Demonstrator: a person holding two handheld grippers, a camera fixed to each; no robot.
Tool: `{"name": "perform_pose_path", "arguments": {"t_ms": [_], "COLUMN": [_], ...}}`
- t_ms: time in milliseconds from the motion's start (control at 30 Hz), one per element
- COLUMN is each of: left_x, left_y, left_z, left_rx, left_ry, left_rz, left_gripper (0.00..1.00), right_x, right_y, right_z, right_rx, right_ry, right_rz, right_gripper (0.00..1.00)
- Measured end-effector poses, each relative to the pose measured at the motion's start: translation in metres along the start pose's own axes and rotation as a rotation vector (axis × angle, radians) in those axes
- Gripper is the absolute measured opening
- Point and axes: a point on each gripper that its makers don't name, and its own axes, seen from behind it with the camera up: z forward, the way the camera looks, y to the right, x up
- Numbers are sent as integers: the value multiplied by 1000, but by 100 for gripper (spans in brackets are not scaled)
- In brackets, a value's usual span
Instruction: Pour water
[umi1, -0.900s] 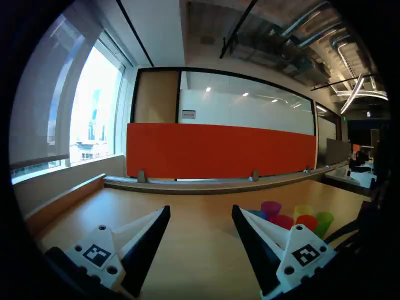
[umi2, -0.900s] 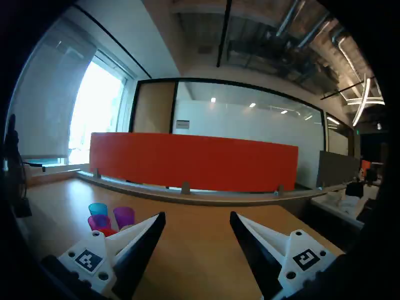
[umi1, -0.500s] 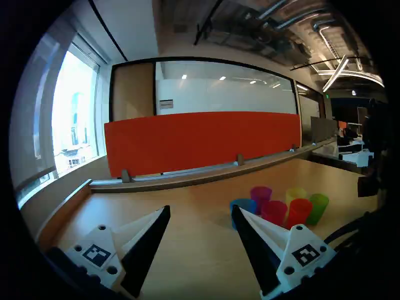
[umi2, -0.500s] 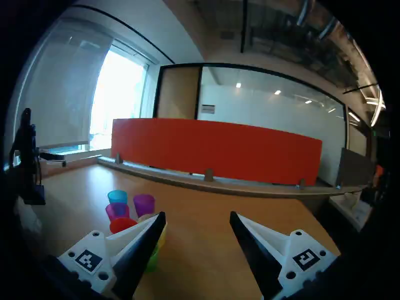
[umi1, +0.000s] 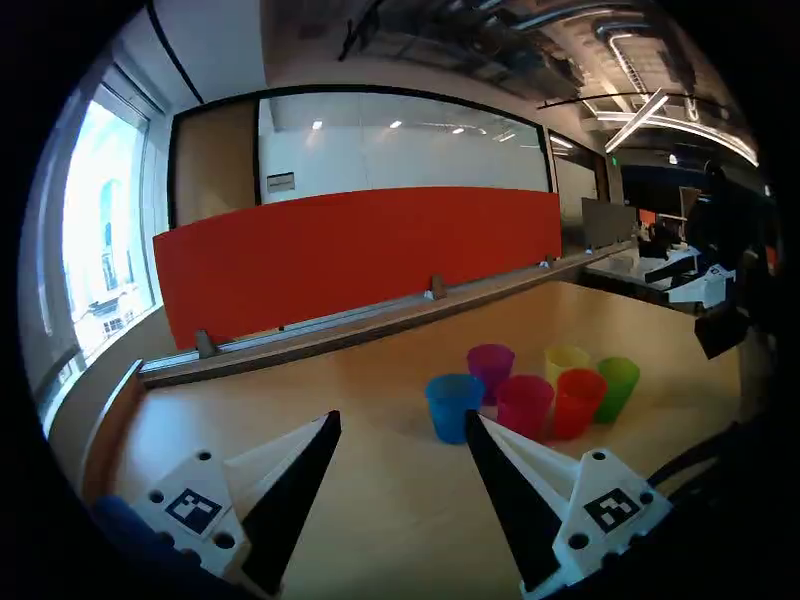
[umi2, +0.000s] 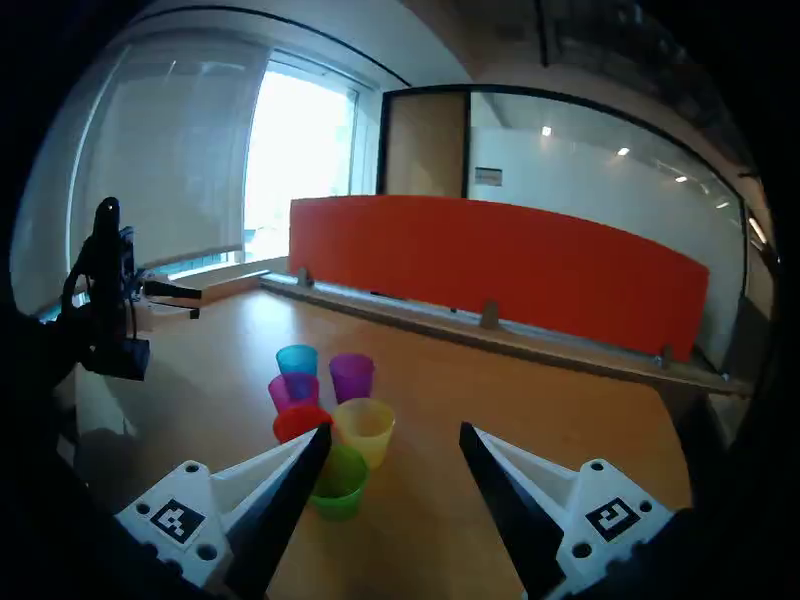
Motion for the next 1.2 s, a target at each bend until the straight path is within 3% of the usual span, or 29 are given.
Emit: {"name": "perform_pose_path", "arguments": {"t_ms": [200, 400, 900, 1200], "left_x": [-6, -15, -50, -72], "left_y": [10, 24, 38, 49], "left_z": [18, 41, 93, 119], "left_rx": [-52, -123, -241, -295], "left_ry": [-35, -65, -165, -233], "left_rz": [50, 51, 51, 114], "left_gripper": [91, 91, 91, 91], "right_x": [-6, -11, -17, -27], "right_y": [-7, -16, -22, -20], "right_z": [6, 9, 15, 21], "right_rx": [31, 57, 80, 80], "right_ry": [-39, -65, -82, -105], "right_rz": [-60, -90, -81, -69], "right_gripper": [100, 100, 100, 100]}}
